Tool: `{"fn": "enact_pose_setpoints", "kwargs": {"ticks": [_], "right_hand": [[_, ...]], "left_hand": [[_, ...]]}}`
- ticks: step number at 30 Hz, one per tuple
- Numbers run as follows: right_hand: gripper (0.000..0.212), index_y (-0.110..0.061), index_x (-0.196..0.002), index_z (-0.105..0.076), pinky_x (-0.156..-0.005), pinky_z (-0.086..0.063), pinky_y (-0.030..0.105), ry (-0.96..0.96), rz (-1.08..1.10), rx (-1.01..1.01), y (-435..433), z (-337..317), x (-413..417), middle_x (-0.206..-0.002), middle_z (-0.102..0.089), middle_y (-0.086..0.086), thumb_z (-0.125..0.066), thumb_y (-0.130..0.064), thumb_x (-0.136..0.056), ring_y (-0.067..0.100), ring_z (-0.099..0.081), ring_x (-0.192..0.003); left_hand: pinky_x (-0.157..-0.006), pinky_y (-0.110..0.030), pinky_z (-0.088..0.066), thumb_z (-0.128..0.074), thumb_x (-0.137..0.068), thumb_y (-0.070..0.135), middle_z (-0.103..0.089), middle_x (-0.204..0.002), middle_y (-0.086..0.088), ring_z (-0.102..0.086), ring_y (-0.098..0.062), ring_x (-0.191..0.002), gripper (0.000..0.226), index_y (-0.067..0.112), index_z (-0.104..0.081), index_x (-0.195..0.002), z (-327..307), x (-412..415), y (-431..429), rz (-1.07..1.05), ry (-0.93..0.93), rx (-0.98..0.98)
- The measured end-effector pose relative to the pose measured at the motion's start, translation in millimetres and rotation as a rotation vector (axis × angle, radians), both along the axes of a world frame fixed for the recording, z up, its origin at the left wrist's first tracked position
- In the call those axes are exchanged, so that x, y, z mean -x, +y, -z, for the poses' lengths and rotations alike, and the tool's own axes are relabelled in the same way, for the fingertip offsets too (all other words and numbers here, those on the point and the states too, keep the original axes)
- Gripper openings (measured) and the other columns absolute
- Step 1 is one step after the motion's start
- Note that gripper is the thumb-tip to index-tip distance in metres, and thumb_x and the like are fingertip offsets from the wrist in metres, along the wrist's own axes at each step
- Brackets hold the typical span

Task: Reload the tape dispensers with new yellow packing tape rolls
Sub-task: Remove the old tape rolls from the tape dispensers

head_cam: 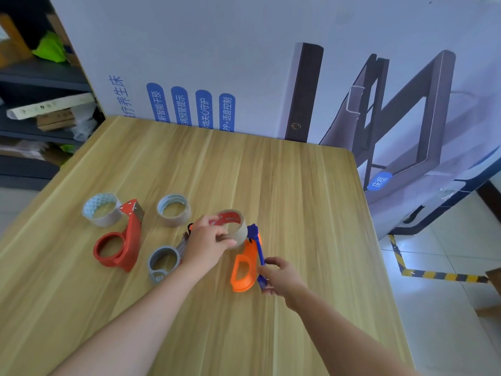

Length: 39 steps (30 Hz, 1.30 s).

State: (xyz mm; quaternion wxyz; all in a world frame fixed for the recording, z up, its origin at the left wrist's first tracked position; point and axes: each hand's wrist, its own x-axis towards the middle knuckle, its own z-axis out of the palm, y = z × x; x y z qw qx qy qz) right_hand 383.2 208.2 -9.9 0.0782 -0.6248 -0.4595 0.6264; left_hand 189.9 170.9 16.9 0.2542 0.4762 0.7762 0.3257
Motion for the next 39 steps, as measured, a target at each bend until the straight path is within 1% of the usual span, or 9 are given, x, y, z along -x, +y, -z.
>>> {"fn": "enact_pose_setpoints", "kwargs": {"ticks": [3,6,12,18,24,29,34,37,39], "right_hand": [[0.032,-0.02,-0.114,-0.057,-0.076,-0.061,0.039,-0.102,-0.022,-0.029,-1,6,1,-0.075,-0.068,0.004,-0.062,-0.018,-0.083,0.018,-0.063,-0.064],[0.033,-0.021,-0.112,-0.061,-0.075,-0.058,0.036,-0.28,-0.138,-0.145,0,11,1,-0.079,-0.066,-0.004,-0.06,-0.023,-0.08,0.015,-0.062,-0.068],[0.034,-0.023,-0.112,-0.064,-0.053,-0.041,0.021,-0.434,-0.27,-0.307,2,10,6,-0.085,-0.062,-0.012,-0.061,-0.039,-0.083,0.008,-0.058,-0.072],[0.036,-0.024,-0.119,-0.061,-0.065,-0.045,0.025,-0.446,-0.274,-0.347,3,12,10,-0.08,-0.06,-0.013,-0.061,-0.042,-0.087,0.011,-0.059,-0.081],[0.039,-0.027,-0.122,-0.059,-0.062,-0.046,0.026,-0.492,-0.311,-0.343,4,12,12,-0.089,-0.061,-0.011,-0.059,-0.047,-0.088,0.011,-0.059,-0.082],[0.041,-0.023,-0.127,-0.053,-0.067,-0.051,0.03,-0.588,-0.449,-0.352,4,-3,18,-0.102,-0.065,-0.003,-0.054,-0.043,-0.091,0.018,-0.063,-0.091],[0.016,-0.019,-0.104,-0.044,-0.051,-0.034,0.028,-0.723,-0.566,-0.487,5,-32,30,-0.096,-0.06,0.0,-0.049,-0.026,-0.091,0.023,-0.055,-0.081],[0.022,-0.019,-0.113,-0.05,-0.062,-0.039,0.029,-0.707,-0.688,-0.625,1,-53,44,-0.11,-0.061,0.002,-0.048,-0.024,-0.091,0.024,-0.059,-0.1],[0.032,-0.019,-0.122,-0.051,-0.067,-0.041,0.031,-0.672,-0.771,-0.739,-6,-70,57,-0.118,-0.059,0.004,-0.052,-0.029,-0.092,0.025,-0.058,-0.11]], "left_hand": [[-0.094,-0.021,-0.025,-0.075,-0.079,0.026,-0.042,-0.103,0.001,-0.037,-0.019,-0.108,0.022,0.006,-0.075,-0.088,5,8,16,0.008,0.224,-0.025],[-0.089,-0.021,-0.027,-0.066,-0.087,0.024,-0.041,-0.098,0.001,-0.03,-0.015,-0.097,0.02,0.007,-0.076,-0.086,11,16,34,0.073,0.292,-0.011],[-0.088,-0.021,-0.026,-0.059,-0.091,0.022,-0.046,-0.101,-0.004,-0.037,-0.023,-0.106,0.022,0.008,-0.074,-0.082,23,29,65,0.192,0.356,0.058],[-0.098,-0.031,-0.036,-0.054,-0.095,0.024,-0.053,-0.115,-0.009,-0.039,-0.025,-0.115,0.026,0.009,-0.075,-0.097,37,35,87,0.317,0.389,0.182],[-0.104,-0.035,-0.036,-0.051,-0.097,0.025,-0.047,-0.125,-0.013,-0.035,-0.027,-0.128,0.031,0.002,-0.067,-0.11,44,35,88,0.44,0.456,0.321],[-0.098,-0.036,-0.041,-0.054,-0.094,0.03,-0.054,-0.123,-0.005,-0.041,-0.023,-0.122,0.031,0.012,-0.065,-0.116,24,40,69,0.406,0.585,0.248],[-0.091,-0.037,-0.044,-0.054,-0.092,0.027,-0.055,-0.118,-0.003,-0.043,-0.022,-0.123,0.027,0.017,-0.061,-0.115,-13,54,24,0.3,0.691,0.294],[-0.086,-0.036,-0.045,-0.051,-0.09,0.015,-0.057,-0.117,-0.003,-0.047,-0.023,-0.12,0.029,0.018,-0.058,-0.118,-39,64,-14,0.234,0.766,0.305],[-0.091,-0.035,-0.045,-0.05,-0.089,0.015,-0.058,-0.12,-0.002,-0.048,-0.022,-0.121,0.033,0.019,-0.056,-0.121,-57,71,-45,0.18,0.773,0.327]]}}
